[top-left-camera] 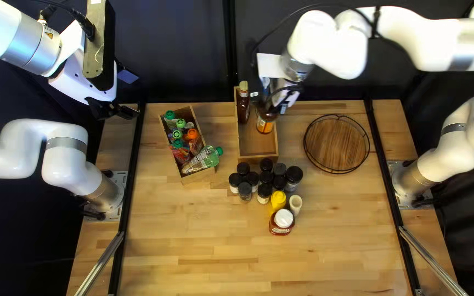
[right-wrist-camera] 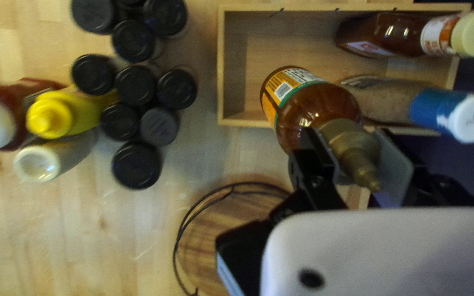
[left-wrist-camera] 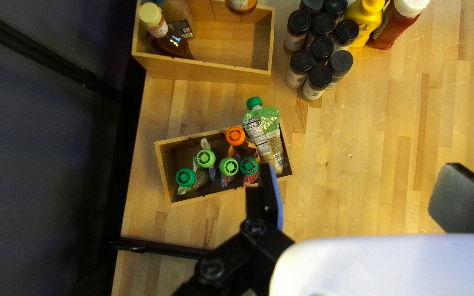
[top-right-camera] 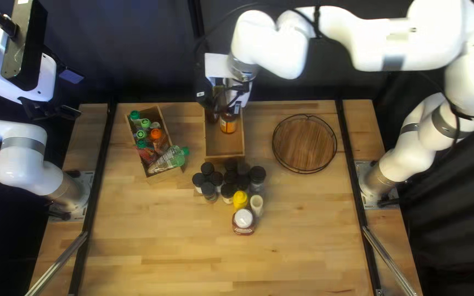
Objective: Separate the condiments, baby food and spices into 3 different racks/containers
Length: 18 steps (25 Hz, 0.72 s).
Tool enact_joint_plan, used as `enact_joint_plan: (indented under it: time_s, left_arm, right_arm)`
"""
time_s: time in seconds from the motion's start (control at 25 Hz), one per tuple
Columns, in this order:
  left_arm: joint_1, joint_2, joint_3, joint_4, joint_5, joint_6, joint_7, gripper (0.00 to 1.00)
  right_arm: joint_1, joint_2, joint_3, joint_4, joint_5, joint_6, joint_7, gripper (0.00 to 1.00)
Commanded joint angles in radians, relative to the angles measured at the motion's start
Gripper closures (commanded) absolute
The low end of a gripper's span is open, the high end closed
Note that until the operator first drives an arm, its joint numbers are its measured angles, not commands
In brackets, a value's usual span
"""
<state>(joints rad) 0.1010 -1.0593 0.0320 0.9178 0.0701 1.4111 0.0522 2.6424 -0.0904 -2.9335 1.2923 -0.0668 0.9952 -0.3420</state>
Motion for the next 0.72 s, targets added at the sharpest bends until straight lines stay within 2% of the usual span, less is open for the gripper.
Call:
enact_joint_plan:
  time_s: [0.04, 0.72]
  left_arm:
    - [0.0, 0.0, 0.0, 0.0, 0.0, 0.0, 0.0, 0.0]
    - [0.0, 0.0, 0.0, 0.0, 0.0, 0.0, 0.0, 0.0]
  right_arm:
    - [0.001, -0.016, -0.003, -0.02, -0.02, -0.028, 0.013, 1.0]
    - [-0.019, -0.087, -0.026, -0.09, -0.042, -0.135, 0.025, 1.0]
